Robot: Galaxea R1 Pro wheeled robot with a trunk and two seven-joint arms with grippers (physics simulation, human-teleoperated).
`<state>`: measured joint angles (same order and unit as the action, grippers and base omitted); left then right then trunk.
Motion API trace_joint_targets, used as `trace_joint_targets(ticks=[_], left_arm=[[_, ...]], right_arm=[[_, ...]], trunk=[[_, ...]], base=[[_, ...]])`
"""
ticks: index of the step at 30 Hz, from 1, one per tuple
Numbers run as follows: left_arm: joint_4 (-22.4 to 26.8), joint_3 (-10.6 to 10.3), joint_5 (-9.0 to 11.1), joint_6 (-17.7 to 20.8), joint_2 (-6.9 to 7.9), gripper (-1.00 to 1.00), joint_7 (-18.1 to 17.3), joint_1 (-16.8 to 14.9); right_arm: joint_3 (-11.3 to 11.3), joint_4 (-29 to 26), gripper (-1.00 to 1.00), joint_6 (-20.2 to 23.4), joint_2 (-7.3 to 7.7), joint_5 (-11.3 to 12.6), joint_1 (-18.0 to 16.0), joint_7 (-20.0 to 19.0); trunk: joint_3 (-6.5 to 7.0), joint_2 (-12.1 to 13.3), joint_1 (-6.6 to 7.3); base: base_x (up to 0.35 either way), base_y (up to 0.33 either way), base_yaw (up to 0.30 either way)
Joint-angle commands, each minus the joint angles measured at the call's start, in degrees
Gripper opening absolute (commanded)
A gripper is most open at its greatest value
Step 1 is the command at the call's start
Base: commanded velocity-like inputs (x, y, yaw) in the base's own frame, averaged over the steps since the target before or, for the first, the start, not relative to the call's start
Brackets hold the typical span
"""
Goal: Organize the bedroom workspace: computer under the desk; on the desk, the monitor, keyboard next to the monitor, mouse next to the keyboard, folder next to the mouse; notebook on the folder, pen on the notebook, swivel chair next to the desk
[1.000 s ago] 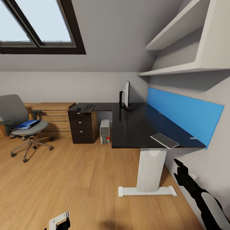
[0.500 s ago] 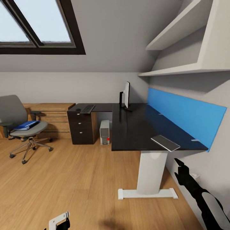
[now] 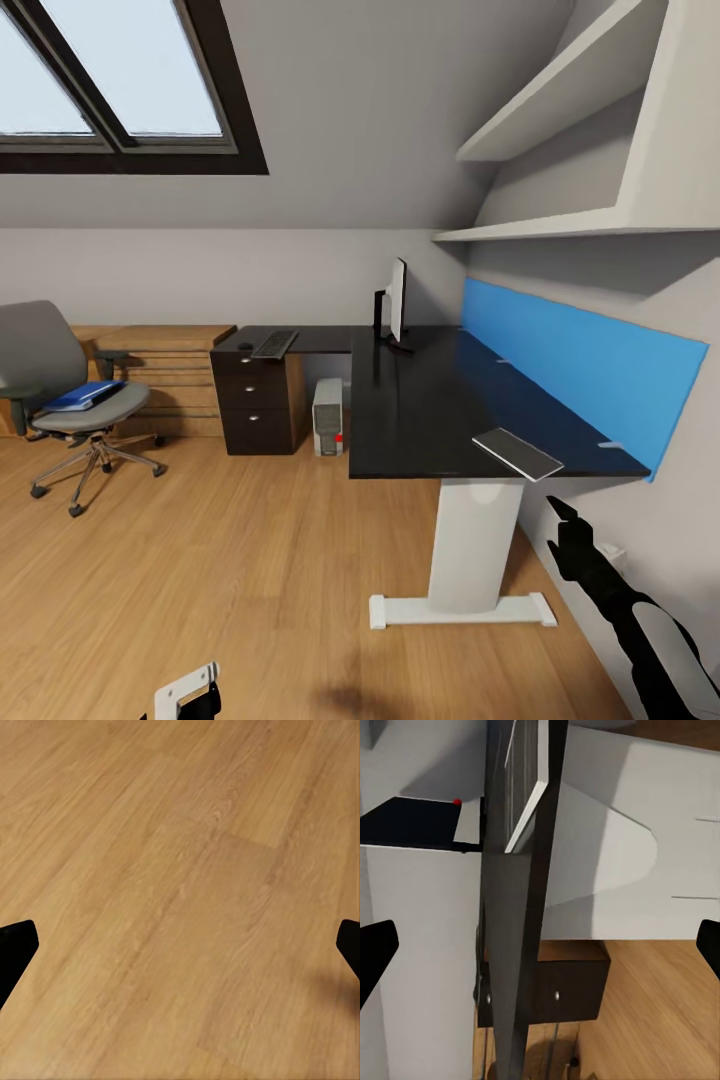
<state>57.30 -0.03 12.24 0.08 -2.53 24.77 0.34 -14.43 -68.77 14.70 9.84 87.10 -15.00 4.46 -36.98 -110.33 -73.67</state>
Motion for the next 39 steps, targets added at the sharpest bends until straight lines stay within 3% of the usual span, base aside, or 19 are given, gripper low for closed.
trace_joint_targets(ticks=[1, 15, 20, 39], left_arm=[[0.10, 0.00, 0.41, 0.01, -0.01, 1.00, 0.10, 0.01], [-1.04, -0.06, 0.40, 0.02, -0.02, 1.00, 0.08, 0.01], [-2.07, -0.14, 0.33, 0.03, -0.02, 1.00, 0.17, 0.01], [-2.23, -0.15, 0.32, 0.01, -0.02, 1.00, 0.18, 0.01]], right_arm=[[-0.10, -0.08, 1.00, 0.24, -0.01, 0.54, -0.02, 0.45], [-0.29, 0.39, 1.00, -0.45, 0.10, 0.45, -0.02, 0.78], [-0.64, 1.05, 1.00, -3.61, 0.60, 0.51, -0.02, 0.89], [-0.83, 1.18, 1.00, -4.20, 0.79, 0.53, -0.02, 0.90]], trunk=[[-0.05, -0.03, 0.00], [-0.05, -0.03, 0.00], [-0.05, -0.03, 0.00], [-0.05, -0.03, 0.00]], base=[[0.000, 0.000, 0.000], [0.060, 0.000, 0.000], [0.101, 0.000, 0.000], [0.145, -0.012, 0.000]])
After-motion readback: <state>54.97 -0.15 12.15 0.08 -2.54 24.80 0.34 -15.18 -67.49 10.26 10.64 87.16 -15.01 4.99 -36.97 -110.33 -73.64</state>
